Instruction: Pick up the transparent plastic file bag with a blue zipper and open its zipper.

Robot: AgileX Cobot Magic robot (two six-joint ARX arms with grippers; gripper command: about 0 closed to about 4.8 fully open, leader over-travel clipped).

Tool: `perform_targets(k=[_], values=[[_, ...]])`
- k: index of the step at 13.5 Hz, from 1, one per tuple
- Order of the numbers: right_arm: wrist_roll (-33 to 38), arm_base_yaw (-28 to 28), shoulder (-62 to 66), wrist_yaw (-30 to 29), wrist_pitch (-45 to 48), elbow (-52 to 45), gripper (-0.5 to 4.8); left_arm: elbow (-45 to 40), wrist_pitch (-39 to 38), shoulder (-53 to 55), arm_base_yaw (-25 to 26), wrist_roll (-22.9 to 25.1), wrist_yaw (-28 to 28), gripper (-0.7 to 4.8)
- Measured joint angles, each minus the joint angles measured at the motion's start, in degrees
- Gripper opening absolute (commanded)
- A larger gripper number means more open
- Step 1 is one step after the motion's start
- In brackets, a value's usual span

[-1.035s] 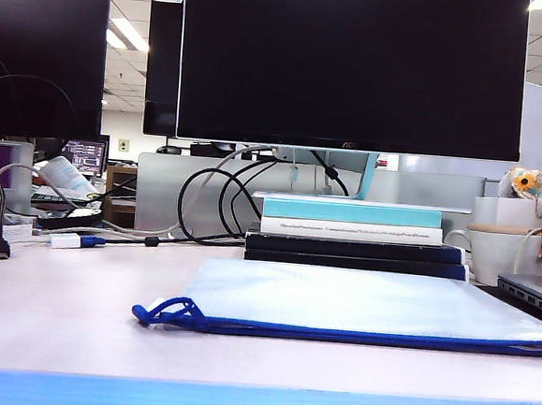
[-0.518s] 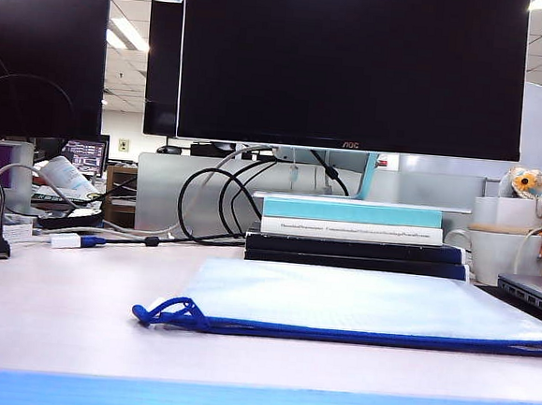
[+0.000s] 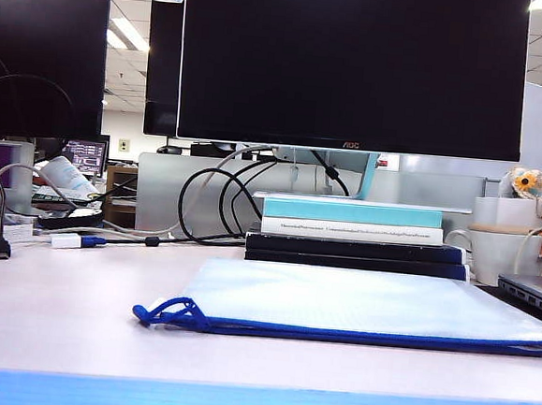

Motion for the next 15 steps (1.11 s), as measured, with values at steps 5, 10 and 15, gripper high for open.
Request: perform_targets(k=[5,10,15], values=[[-3.26,0.0,0.0,2.69,-1.79,0.0,-0.01,-4.92,12.63,0.0,0.0,0.74,2.43,-0.05],[-5.95,-0.02,0.0,1.51,-1.77,0.0,0.0,-6.78,16.35,-0.07,2.67,3.85,2.71,-0.05],[-5.75,0.0,0.0,1.31,-1.77,0.0,0.0,-6.78,15.02,-0.07,4.79,4.24,2.56,-0.05]])
